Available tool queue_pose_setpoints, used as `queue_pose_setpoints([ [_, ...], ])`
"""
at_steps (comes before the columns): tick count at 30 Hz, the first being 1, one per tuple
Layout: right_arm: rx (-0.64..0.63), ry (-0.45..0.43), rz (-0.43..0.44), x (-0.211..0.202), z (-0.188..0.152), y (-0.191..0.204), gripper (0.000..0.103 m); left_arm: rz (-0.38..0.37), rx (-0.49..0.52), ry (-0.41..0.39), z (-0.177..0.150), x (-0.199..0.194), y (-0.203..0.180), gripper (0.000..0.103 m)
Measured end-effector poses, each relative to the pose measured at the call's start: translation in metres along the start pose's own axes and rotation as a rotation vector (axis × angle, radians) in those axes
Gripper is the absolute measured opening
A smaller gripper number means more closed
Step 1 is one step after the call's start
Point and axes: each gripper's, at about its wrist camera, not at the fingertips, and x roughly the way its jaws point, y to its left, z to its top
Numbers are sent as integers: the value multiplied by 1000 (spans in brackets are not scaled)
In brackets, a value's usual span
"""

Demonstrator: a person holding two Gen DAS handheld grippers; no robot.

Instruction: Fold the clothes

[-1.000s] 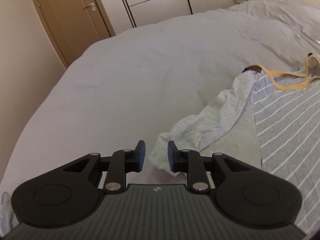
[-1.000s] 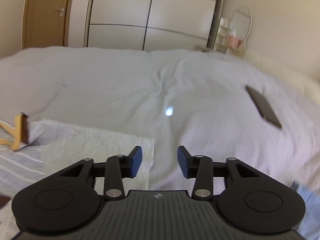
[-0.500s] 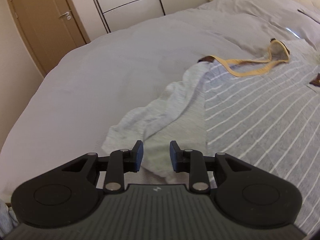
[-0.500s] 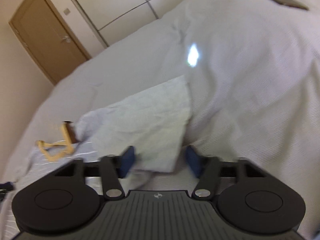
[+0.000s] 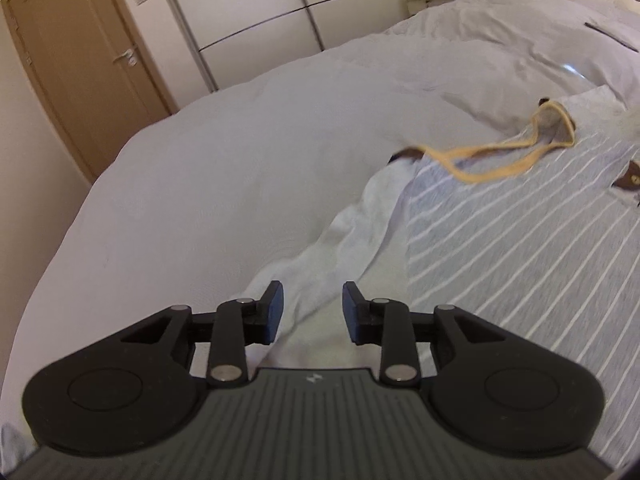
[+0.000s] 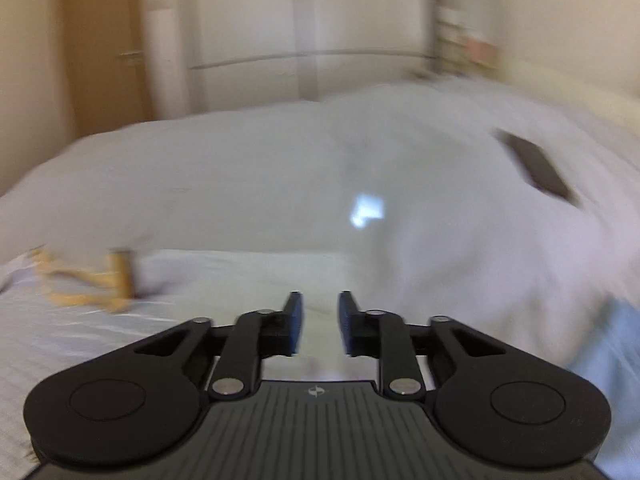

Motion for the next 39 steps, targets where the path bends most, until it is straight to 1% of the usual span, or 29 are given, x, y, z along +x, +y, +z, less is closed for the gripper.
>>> queue_pose_setpoints([
  [1, -42, 11, 58, 6, 2, 13, 36, -17, 9, -9, 7, 5, -5, 27],
  [3, -128, 33, 168, 20, 6, 40, 36, -64, 31, -23, 20, 20, -15, 27],
  [5, -226, 58, 225, 41, 7, 68, 36, -117, 54, -33, 33, 37, -27, 27],
  [7, -304, 96, 254, 67, 7, 92, 36, -176, 88, -22, 44, 60, -39, 28],
  [10, -354, 185, 309, 110, 10, 115, 36, -235, 121, 0, 55, 95, -52, 28],
  [11, -376, 201, 305, 122, 10, 121, 36, -253, 128, 9, 58, 107, -56, 28],
  [12, -399, 203, 290, 132, 12, 125, 36, -254, 112, 6, 60, 112, -53, 29],
  [13, -411, 188, 275, 141, 17, 128, 36, -248, 88, 0, 62, 114, -47, 29],
  [15, -372, 68, 220, 147, 32, 125, 35, -238, 39, -12, 65, 119, -34, 29],
  [16, -347, 15, 197, 149, 39, 123, 39, -232, 15, -19, 67, 121, -28, 30],
  [17, -298, -9, 193, 149, 43, 119, 41, -227, -9, -25, 69, 124, -22, 32],
  [20, -164, -72, 181, 147, 55, 106, 43, -211, -82, -43, 74, 131, -4, 32],
  [23, -196, -29, 205, 148, 45, 111, 46, -194, -155, -62, 79, 138, 14, 34],
  [24, -207, -15, 213, 149, 42, 113, 50, -202, -164, -52, 79, 141, 17, 34],
  [26, -228, 14, 229, 150, 35, 116, 50, -243, -156, -11, 79, 151, 14, 36],
  [28, -252, 31, 260, 151, 28, 120, 50, -280, -128, 45, 79, 162, 7, 36],
  [29, -273, 34, 279, 153, 26, 125, 50, -280, -99, 67, 79, 167, 2, 36],
  [31, -310, 20, 275, 154, 26, 135, 50, -266, 7, 127, 78, 174, -13, 34],
  [32, -324, 19, 287, 155, 27, 142, 50, -270, 55, 141, 76, 174, -19, 32],
  [34, -351, 16, 310, 157, 28, 155, 50, -245, 121, 112, 73, 168, -27, 29],
  [35, -364, 15, 322, 158, 29, 162, 50, -230, 148, 92, 71, 164, -30, 24],
  [36, -378, 14, 333, 159, 30, 169, 50, -216, 173, 70, 69, 161, -32, 12],
  [37, -391, 13, 345, 160, 31, 175, 50, -201, 198, 48, 66, 158, -35, 5],
  [39, -417, 11, 370, 162, 32, 189, 50, -126, 242, -29, 64, 151, -39, 5],
])
